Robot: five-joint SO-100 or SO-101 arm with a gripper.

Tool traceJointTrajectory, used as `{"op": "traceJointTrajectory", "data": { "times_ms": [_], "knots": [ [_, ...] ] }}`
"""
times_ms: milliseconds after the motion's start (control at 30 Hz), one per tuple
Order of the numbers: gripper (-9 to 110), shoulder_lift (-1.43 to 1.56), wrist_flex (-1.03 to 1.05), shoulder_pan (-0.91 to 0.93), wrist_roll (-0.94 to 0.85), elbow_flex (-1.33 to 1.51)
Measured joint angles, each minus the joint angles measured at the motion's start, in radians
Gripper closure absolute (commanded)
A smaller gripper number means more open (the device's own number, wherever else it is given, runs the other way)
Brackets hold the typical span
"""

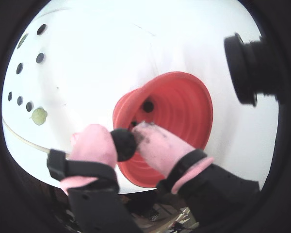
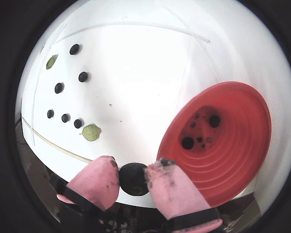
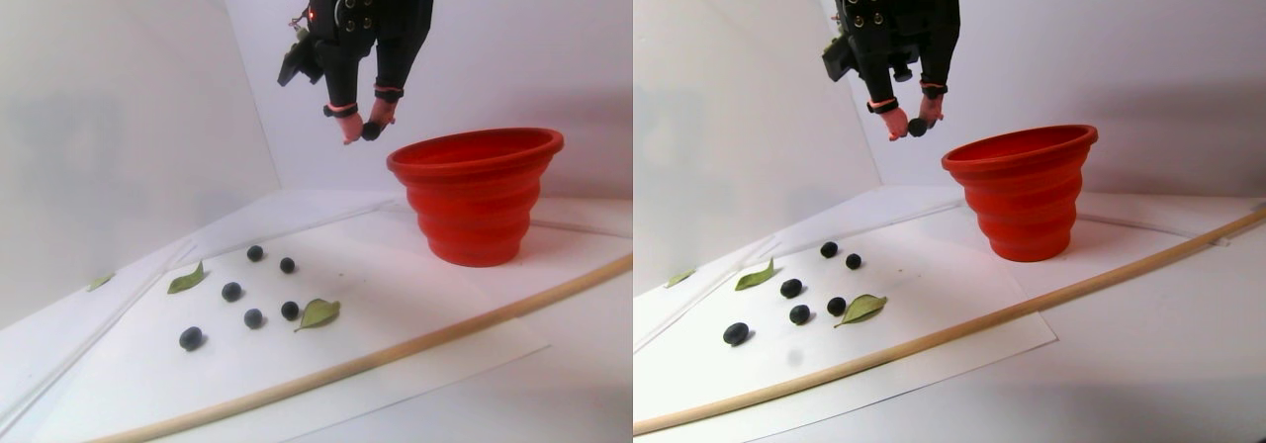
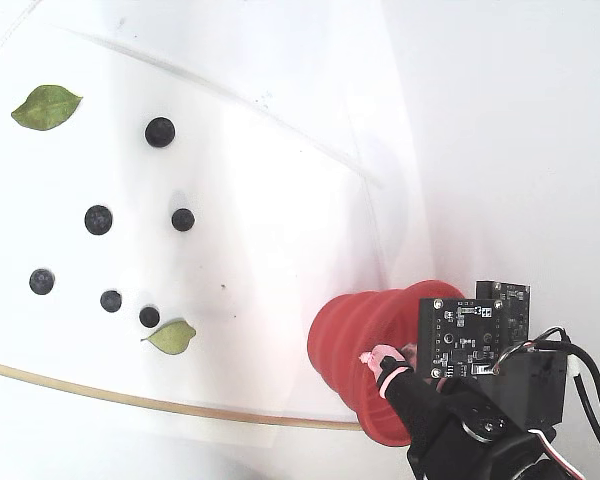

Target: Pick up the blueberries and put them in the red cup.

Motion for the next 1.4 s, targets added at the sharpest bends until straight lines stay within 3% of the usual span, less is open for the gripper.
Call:
{"op": "traceJointTrajectory", "data": {
  "times_ms": [833, 1400],
  "knots": [
    [88, 0.009, -0.028, 0.173, -0.029, 0.0],
    [85, -0.006, -0.101, 0.132, 0.015, 0.0]
  ]
}}
